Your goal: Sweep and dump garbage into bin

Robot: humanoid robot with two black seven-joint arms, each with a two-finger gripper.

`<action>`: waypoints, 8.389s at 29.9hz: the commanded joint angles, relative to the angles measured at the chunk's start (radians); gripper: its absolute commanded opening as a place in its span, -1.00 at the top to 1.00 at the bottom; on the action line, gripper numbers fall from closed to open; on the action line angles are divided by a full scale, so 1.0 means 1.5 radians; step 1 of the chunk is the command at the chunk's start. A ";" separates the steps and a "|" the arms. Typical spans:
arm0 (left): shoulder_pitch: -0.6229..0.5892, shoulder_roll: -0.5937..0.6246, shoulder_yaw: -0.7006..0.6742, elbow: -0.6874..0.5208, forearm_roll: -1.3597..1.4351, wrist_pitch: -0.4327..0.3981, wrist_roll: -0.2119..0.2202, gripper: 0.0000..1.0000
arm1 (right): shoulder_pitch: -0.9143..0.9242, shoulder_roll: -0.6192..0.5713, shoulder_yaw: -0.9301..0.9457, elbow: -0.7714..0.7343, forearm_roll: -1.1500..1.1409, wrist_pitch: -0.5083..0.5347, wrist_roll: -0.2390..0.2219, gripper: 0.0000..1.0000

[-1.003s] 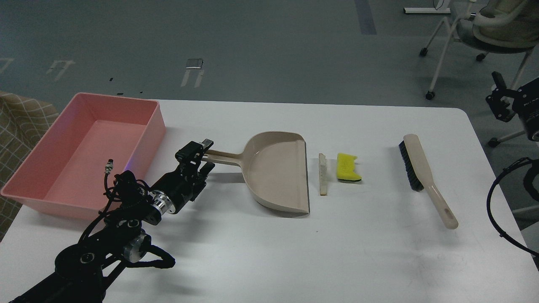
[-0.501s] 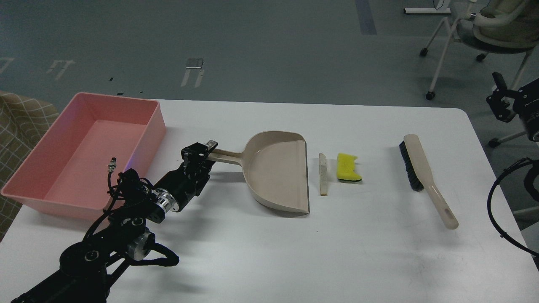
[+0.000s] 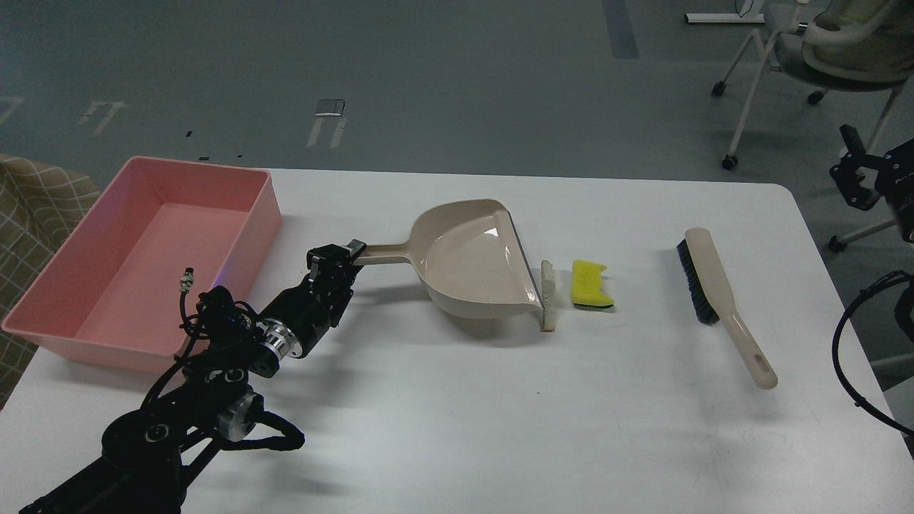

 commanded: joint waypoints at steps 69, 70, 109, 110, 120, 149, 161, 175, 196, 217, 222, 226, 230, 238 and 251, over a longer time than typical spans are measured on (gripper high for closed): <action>0.001 0.013 0.024 -0.033 0.086 0.000 -0.044 1.00 | -0.349 -0.132 -0.173 0.308 -0.839 -0.177 0.004 -0.21; 0.001 0.013 0.024 -0.033 0.086 0.001 -0.045 1.00 | -0.349 -0.128 -0.178 0.310 -0.840 -0.177 0.004 -0.23; 0.002 0.013 0.023 -0.032 0.082 0.001 -0.053 1.00 | -0.301 -0.085 -0.274 0.291 -0.894 -0.173 -0.041 0.23; 0.002 0.013 0.023 -0.032 0.081 0.001 -0.053 1.00 | -0.300 -0.081 -0.274 0.290 -0.894 -0.173 -0.041 0.29; 0.002 0.013 0.023 -0.026 0.080 0.002 -0.052 1.00 | -0.304 -0.082 -0.275 0.294 -0.892 -0.174 -0.036 0.75; 0.001 0.036 0.025 -0.003 0.086 0.014 -0.050 1.00 | -0.301 -0.033 -0.274 0.347 -0.887 -0.182 -0.030 0.79; 0.002 0.035 0.062 0.004 0.086 0.014 -0.050 1.00 | -0.307 -0.026 -0.278 0.349 -0.887 -0.175 -0.031 0.77; -0.009 0.034 0.064 0.012 0.086 0.016 -0.050 1.00 | -0.324 0.014 -0.318 0.351 -0.886 -0.166 -0.033 0.75; -0.008 0.033 0.063 0.012 0.085 0.017 -0.051 1.00 | -0.228 0.090 -0.465 0.338 -0.889 -0.147 -0.041 0.73; -0.009 0.030 0.058 0.012 0.081 0.017 -0.052 1.00 | -0.231 0.027 -0.392 0.364 -0.875 -0.157 -0.032 0.70; -0.009 0.030 0.056 0.012 0.079 0.017 -0.053 1.00 | -0.239 -0.013 -0.363 0.363 -0.850 -0.158 -0.032 0.69; -0.009 0.031 0.054 0.012 0.078 0.017 -0.053 1.00 | -0.257 -0.039 -0.343 0.363 -0.822 -0.160 -0.032 0.69; -0.008 0.026 0.054 0.012 0.078 0.017 -0.066 1.00 | -0.277 -0.041 -0.329 0.361 -0.806 -0.159 -0.031 0.69; -0.009 0.027 0.060 0.012 0.082 0.017 -0.065 1.00 | -0.286 -0.017 -0.348 0.351 -0.806 -0.150 -0.032 0.69; -0.008 0.031 0.064 0.016 0.084 0.018 -0.065 1.00 | -0.236 0.043 -0.438 0.350 -0.807 -0.146 -0.039 0.66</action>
